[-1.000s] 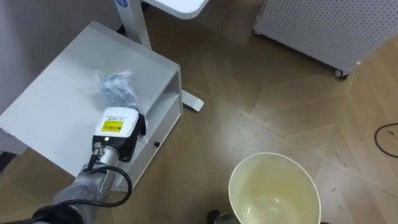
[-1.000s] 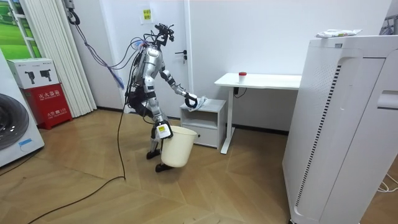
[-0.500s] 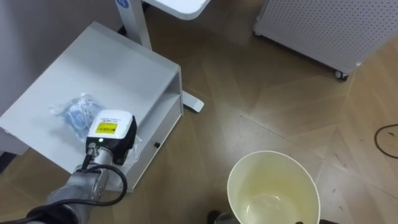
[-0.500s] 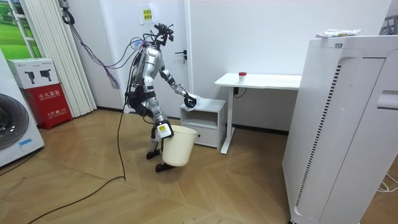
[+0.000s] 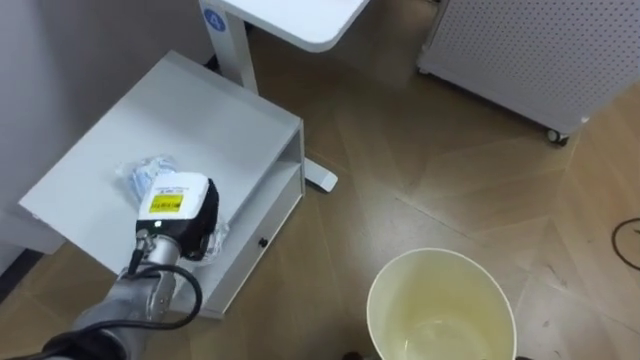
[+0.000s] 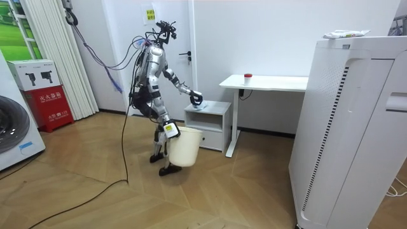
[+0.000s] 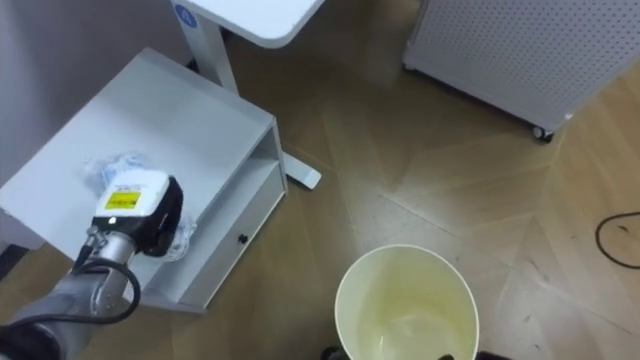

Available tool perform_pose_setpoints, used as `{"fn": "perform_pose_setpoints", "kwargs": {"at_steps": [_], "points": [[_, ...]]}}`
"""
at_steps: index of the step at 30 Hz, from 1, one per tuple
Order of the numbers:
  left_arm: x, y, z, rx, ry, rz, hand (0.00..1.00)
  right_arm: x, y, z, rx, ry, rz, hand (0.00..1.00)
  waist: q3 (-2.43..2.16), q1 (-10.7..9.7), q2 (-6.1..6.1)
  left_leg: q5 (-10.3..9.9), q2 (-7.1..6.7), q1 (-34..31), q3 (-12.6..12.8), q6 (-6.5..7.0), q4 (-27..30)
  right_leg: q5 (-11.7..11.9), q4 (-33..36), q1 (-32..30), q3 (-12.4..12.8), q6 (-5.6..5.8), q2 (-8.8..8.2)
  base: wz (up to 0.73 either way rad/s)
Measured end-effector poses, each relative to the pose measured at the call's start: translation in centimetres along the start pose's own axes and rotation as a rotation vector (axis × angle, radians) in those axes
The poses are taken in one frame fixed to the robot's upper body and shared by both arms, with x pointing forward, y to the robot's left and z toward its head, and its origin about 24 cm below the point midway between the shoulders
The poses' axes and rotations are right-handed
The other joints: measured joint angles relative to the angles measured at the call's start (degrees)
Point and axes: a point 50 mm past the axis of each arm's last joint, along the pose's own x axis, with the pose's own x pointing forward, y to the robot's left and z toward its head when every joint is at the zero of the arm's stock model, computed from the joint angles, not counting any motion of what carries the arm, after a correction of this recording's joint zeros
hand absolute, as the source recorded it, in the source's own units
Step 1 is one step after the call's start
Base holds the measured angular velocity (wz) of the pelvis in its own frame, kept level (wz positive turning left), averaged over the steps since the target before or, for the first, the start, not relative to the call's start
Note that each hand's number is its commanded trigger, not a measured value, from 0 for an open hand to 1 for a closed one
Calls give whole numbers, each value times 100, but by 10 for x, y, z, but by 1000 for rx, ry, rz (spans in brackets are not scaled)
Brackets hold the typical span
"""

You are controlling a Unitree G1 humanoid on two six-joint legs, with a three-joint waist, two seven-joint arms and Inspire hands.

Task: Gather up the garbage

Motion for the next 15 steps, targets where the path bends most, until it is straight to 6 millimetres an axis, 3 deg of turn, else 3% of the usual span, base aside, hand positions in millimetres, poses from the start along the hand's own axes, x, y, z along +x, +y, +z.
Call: {"fn": "perform_pose_setpoints", "kwargs": {"at_steps": [3,6,11,15], "points": [[-1,4,14,-186,-13,79,100,0,4,4,-6,-32,7,100,-6,84,-9,17,-26,26,23,9,-65,5,-32,10,4,6,-7,0],[-7,-6,29,-395,10,85,100,2,12,9,-42,-61,15,100,-23,286,-14,35,-43,118,38,4,-156,8,-111,71,-60,2,-83,-3],[-23,-23,41,-616,41,49,100,1,33,18,-107,-126,66,100,-89,442,-56,104,-90,227,23,-5,-291,28,-252,197,-96,8,-118,4],[-30,-34,54,-738,42,-13,100,-1,53,15,-148,-128,128,100,-139,693,-92,147,-121,297,-12,3,-402,65,-388,316,-163,12,-150,6]]}}
